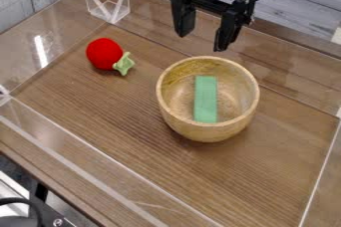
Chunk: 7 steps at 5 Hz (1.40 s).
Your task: Move the red object to the right side of the table
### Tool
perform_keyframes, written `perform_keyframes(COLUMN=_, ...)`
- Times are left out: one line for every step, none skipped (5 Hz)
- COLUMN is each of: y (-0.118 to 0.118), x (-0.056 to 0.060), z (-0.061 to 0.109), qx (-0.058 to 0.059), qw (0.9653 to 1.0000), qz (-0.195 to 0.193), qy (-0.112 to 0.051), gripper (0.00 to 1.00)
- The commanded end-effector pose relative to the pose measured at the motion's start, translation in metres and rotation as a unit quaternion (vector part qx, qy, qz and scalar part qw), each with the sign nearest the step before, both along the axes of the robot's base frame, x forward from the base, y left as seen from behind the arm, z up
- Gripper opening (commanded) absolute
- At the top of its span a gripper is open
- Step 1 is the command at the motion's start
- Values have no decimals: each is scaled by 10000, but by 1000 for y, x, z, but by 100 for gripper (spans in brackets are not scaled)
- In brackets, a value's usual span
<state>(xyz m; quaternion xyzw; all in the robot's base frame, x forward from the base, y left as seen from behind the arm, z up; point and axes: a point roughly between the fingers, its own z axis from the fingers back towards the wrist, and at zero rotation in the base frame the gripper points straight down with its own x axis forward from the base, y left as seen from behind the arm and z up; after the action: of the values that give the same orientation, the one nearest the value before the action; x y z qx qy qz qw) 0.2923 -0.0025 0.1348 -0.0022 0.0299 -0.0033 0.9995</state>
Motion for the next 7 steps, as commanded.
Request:
perform_keyframes(y=8, x=-5, z=-8, qx=-3, qw=9997, qz=-204, qy=145, gripper=100)
perform_keyframes(y=40, x=-10, z=-8, qx=-20, qw=9997, qz=185, qy=133, gripper=100)
perform_keyframes(y=83, x=-15, z=-7, qx=-90, qw=9964, qz=845, qy=51, gripper=100)
perform_keyframes(y=115, x=-15, z=-22, qx=-115, qw=9926, qz=1205, qy=3, gripper=100)
perform_keyframes(y=139, x=-11, z=-40, qx=-241, qw=9797, qz=1989, qy=-55, gripper=100)
perform_keyframes(y=153, x=0, z=-44, qx=-380, qw=9633, qz=2656, qy=-103, gripper=100)
perform_keyframes(y=159, x=13, z=-47, qx=-439, qw=9503, qz=3079, qy=-160, gripper=100)
